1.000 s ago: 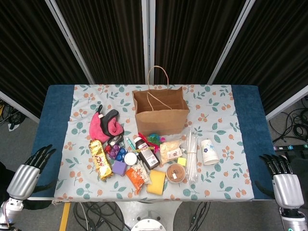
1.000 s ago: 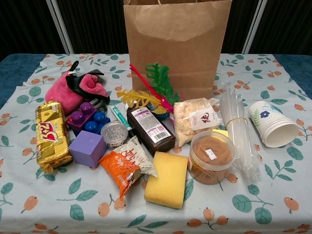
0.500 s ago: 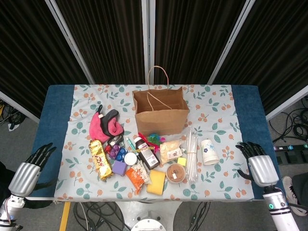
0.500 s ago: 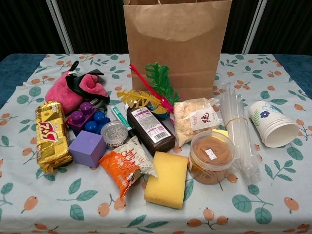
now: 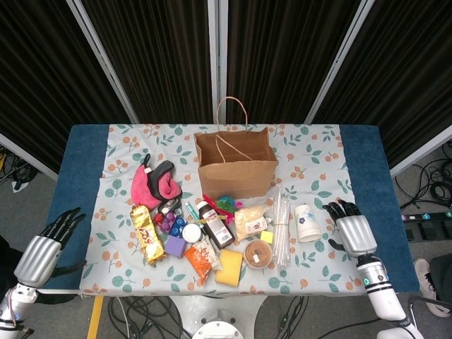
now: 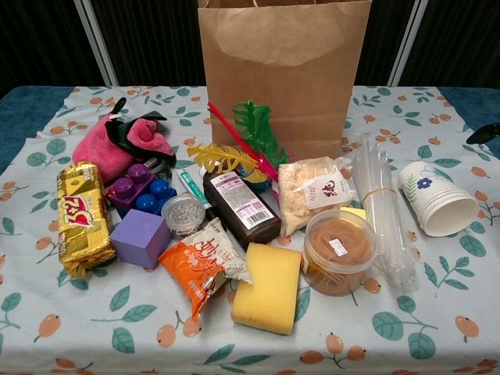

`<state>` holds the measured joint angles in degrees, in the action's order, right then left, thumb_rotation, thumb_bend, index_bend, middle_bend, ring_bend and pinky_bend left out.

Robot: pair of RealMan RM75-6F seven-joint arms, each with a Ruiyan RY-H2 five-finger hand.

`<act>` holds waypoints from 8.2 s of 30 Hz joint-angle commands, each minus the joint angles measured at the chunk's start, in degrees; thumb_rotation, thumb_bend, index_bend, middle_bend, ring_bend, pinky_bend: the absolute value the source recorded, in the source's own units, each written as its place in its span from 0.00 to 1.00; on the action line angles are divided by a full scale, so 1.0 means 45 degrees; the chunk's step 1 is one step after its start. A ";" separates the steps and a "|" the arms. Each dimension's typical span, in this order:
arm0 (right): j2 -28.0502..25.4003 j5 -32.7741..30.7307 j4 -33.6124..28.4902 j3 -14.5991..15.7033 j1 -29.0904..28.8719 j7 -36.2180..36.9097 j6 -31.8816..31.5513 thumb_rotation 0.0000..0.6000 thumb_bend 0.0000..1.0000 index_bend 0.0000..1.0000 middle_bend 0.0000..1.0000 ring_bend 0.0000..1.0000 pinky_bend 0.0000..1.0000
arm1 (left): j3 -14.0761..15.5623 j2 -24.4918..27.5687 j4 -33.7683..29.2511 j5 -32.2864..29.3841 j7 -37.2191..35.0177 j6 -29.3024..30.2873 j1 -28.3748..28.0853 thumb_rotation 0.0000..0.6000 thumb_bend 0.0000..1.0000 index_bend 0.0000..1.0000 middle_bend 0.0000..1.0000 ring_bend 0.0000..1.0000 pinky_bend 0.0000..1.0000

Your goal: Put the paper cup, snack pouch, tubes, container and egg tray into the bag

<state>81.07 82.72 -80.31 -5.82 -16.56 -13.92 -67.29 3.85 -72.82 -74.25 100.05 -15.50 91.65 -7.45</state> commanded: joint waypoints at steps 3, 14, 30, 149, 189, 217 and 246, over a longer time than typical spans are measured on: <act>0.0036 -0.0568 -0.0317 -0.0113 -0.0391 0.0132 0.0722 1.00 0.00 0.10 0.08 0.01 0.13 | -0.0020 0.0027 0.0025 -0.0028 -0.0091 -0.0030 -0.0061 1.00 0.03 0.10 0.14 0.11 0.26; -0.0053 -0.2949 -0.1196 -0.0768 -0.1501 -0.0222 0.2743 1.00 0.00 0.03 0.04 0.00 0.05 | -0.0016 0.0106 0.0234 -0.0242 -0.0341 -0.0328 -0.0194 1.00 0.03 0.10 0.14 0.11 0.26; 0.0663 -0.5325 -0.0596 -0.0918 -0.2879 -0.0838 0.4105 1.00 0.00 0.02 0.15 0.00 0.04 | -0.0061 -0.0024 0.0514 -0.0483 -0.0459 -0.0723 -0.0411 1.00 0.03 0.10 0.14 0.11 0.26; -0.3608 -0.3663 -0.7414 -0.0173 -0.5101 -0.3297 -0.0380 1.00 0.00 0.22 0.27 0.15 0.19 | -0.0440 0.0071 0.0817 -0.0980 -0.1661 -0.0731 -0.0941 1.00 0.03 0.10 0.14 0.11 0.26; 0.3267 -0.6314 -0.1626 -0.0360 -0.5862 -0.4184 0.1685 1.00 0.00 0.33 0.32 0.15 0.21 | -0.0471 -0.0153 0.1500 -0.1094 -0.2005 -0.0701 -0.0873 1.00 0.03 0.10 0.14 0.11 0.26; -0.0014 -0.2094 -0.6736 -0.1708 -0.4679 -0.4020 -0.2318 1.00 0.07 0.62 0.52 0.28 0.25 | -0.0450 0.0022 0.0961 -0.0844 -0.1642 -0.0525 -0.0918 1.00 0.03 0.10 0.14 0.11 0.26; 0.1806 -0.4337 -0.0533 -0.5045 -0.8809 -0.5200 -0.1262 1.00 0.08 0.63 0.52 0.28 0.26 | -0.0512 0.0138 0.0737 -0.0956 -0.1774 -0.0764 -0.1083 1.00 0.03 0.10 0.14 0.11 0.26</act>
<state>87.91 63.70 -84.05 -29.11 -55.06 -36.67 -73.66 1.55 -72.20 -70.93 95.75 -23.48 88.22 -12.32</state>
